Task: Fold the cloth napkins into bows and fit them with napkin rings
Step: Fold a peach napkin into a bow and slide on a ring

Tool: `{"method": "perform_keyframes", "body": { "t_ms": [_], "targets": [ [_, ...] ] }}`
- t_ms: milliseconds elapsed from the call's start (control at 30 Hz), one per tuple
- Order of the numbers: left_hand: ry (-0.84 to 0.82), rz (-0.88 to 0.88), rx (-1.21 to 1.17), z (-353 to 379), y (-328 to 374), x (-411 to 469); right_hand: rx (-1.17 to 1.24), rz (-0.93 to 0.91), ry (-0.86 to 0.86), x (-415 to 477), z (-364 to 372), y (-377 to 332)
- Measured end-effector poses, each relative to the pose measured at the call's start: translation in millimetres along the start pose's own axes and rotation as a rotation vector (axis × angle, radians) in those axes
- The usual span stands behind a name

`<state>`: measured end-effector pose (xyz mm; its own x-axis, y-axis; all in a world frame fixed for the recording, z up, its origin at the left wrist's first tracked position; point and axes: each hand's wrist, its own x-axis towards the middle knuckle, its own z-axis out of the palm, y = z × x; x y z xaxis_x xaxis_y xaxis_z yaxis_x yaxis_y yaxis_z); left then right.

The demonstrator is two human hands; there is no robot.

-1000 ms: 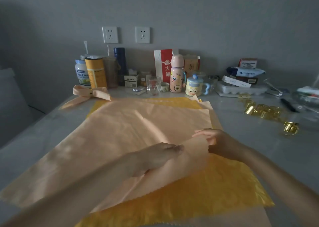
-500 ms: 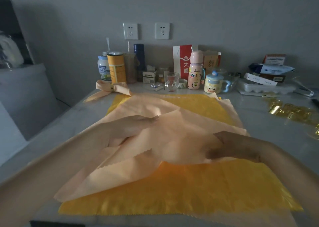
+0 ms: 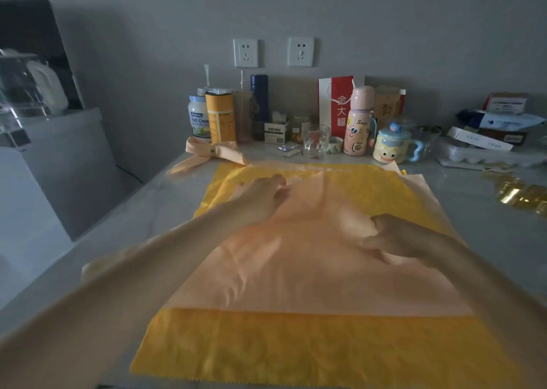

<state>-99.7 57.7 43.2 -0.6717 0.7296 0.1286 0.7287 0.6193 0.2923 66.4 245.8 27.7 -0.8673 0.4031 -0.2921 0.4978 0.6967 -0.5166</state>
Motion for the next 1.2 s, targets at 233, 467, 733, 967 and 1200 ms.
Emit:
{"method": "perform_keyframes", "body": {
  "t_ms": [233, 467, 733, 967, 1200],
  "targets": [
    [-0.112, -0.25, -0.012, 21, -80, -15, 0.095, -0.009, 0.301, 27, 5, 7],
    [-0.097, -0.358, 0.163, 16, -111, -34, -0.063, 0.15, 0.438, 58, 8, 6],
    [-0.104, -0.352, -0.046, 4, -120, -26, -0.016, 0.182, 0.277, 64, -6, 22],
    [-0.635, -0.538, -0.261, -28, -110, -34, 0.005, 0.18, 0.052, 48, -24, 25],
    [-0.271, -0.405, -0.229, -6, -92, -28, 0.076, 0.072, 0.181, 49, -6, 23]
  ]
}}
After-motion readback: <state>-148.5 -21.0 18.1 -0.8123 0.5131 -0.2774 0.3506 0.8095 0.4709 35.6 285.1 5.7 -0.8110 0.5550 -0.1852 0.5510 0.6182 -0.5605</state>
